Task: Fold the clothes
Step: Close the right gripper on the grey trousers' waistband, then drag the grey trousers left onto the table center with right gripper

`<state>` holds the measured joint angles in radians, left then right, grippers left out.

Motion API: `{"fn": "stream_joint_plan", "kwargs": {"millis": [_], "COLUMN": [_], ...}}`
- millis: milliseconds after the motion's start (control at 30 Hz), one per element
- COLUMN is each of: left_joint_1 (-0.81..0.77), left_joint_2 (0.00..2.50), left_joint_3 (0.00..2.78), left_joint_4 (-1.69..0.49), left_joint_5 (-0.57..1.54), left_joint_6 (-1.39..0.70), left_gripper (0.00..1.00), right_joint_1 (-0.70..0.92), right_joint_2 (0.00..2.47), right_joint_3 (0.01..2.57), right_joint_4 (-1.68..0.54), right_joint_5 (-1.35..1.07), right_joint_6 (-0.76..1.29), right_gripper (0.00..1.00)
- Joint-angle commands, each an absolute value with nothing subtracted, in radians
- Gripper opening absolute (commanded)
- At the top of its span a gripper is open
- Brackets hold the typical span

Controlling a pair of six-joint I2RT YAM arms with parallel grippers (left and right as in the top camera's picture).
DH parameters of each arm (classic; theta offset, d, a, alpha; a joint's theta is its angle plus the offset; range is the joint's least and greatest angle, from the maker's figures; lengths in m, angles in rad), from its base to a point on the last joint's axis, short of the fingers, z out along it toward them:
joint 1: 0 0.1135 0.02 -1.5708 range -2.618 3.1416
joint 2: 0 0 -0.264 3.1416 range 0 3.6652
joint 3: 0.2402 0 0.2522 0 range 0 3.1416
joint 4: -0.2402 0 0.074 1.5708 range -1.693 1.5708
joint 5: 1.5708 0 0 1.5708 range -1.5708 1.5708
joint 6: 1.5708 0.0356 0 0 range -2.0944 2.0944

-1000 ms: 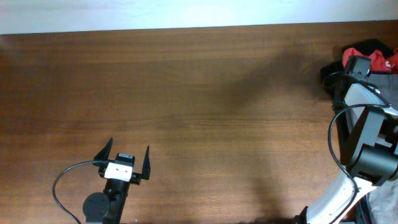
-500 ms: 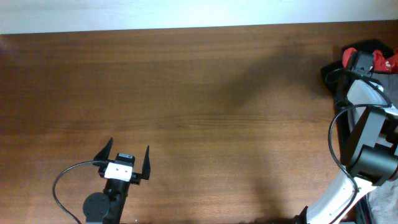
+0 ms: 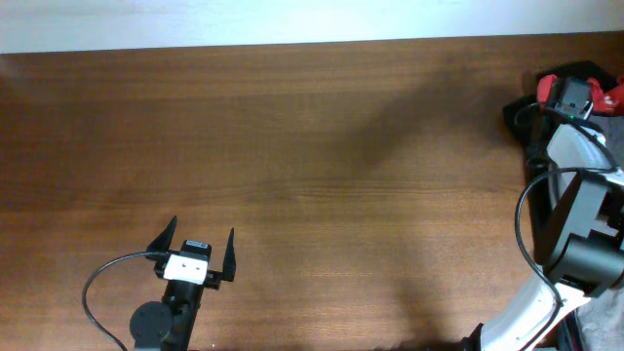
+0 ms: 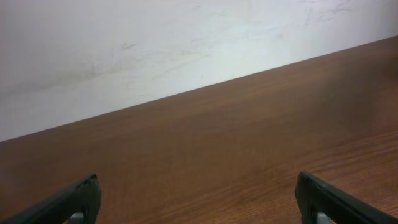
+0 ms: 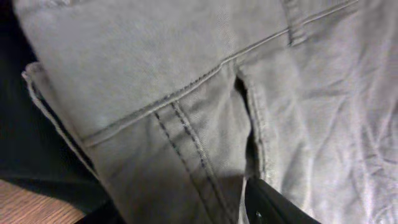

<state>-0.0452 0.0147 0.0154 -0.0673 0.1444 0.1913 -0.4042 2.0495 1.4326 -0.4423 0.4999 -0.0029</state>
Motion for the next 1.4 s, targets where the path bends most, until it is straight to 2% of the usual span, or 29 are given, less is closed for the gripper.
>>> {"fn": "stream_joint_plan", "kwargs": {"millis": [0,300,400,667,767,967,1133,1267,1367], "left_joint_1": [-0.041,-0.041,-0.041,-0.041,-0.041,-0.041,-0.041,-0.041,-0.041], "left_joint_2": [0.007,0.007,0.007,0.007,0.007,0.007,0.007,0.007,0.007], "left_joint_3": [0.009,0.009,0.009,0.009,0.009,0.009,0.009,0.009,0.009], "left_joint_4": [-0.068,-0.068,-0.068,-0.068,-0.069,-0.068,-0.069,-0.069,-0.069], "left_joint_5": [0.137,0.137,0.137,0.137,0.137,0.137,0.137,0.137,0.137], "left_joint_6": [0.204,0.204,0.204,0.204,0.204,0.204,0.204,0.204,0.204], "left_gripper": [0.99,0.99,0.99,0.99,1.0,0.99,1.0,0.99,0.99], "right_joint_1": [-0.405,-0.405,-0.405,-0.406,-0.407,-0.407,-0.406,-0.406,-0.406], "right_joint_2": [1.996,1.996,1.996,1.996,1.996,1.996,1.987,1.957,1.915], "right_joint_3": [1.458,1.458,1.458,1.458,1.458,1.459,1.459,1.459,1.459], "right_joint_4": [-0.446,-0.445,-0.445,-0.447,-0.447,-0.442,-0.442,-0.447,-0.45], "right_joint_5": [0.499,0.463,0.435,0.395,0.396,0.396,0.395,0.396,0.396], "right_joint_6": [0.017,0.017,0.017,0.016,0.016,0.016,0.017,0.019,0.063], "right_gripper": [0.54,0.54,0.64,0.63,0.53,0.39,0.15,0.06,0.04]}}
